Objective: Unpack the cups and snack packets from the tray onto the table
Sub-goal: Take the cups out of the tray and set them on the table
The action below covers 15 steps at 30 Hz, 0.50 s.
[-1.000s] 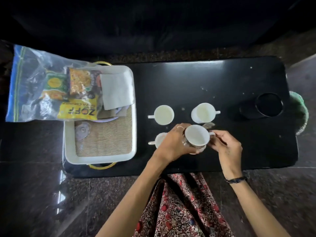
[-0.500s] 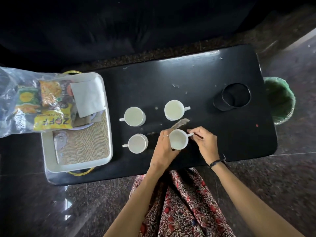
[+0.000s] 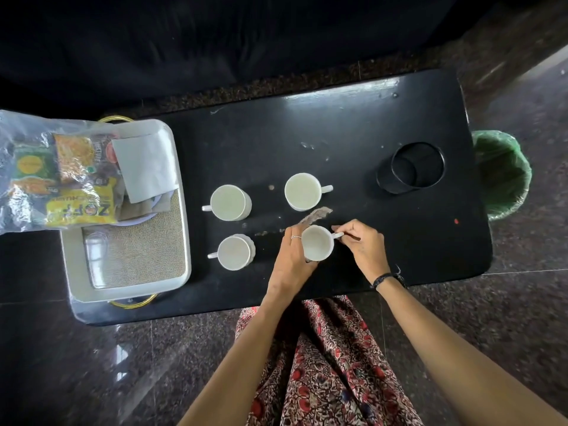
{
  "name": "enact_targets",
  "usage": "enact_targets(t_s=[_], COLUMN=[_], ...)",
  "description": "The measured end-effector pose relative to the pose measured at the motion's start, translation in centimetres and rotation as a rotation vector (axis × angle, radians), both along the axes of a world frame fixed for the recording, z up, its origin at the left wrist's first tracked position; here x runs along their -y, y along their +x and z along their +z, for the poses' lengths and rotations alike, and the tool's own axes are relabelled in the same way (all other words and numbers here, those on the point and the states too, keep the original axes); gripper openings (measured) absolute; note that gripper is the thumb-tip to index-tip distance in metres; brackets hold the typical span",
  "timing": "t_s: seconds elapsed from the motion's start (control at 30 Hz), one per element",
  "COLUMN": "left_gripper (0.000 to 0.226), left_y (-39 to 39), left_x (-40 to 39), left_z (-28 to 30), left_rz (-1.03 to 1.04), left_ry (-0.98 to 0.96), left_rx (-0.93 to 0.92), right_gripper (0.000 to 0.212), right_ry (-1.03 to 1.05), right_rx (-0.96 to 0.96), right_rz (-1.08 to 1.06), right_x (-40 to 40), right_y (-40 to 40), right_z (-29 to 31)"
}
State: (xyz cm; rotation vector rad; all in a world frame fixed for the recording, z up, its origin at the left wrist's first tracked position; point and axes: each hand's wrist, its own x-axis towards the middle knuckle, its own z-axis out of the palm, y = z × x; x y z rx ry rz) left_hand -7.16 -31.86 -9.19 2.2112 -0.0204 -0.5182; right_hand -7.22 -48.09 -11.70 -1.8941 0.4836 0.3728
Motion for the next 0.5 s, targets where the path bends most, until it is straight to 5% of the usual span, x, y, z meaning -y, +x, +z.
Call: enact_targets(t_s=[0.5], left_gripper=[0.069], left_y=[0.7], left_x=[-1.2], left_z=[-0.5], left_rz=[0.076], left_ry=[-0.065], left_rx=[-0.165], right_gripper=[0.035], right_ry=[-0.066], right_rx=[0.013], right_rz=[0.036], right_x=[0.3], right_y=[1.1], right_z=[1.3])
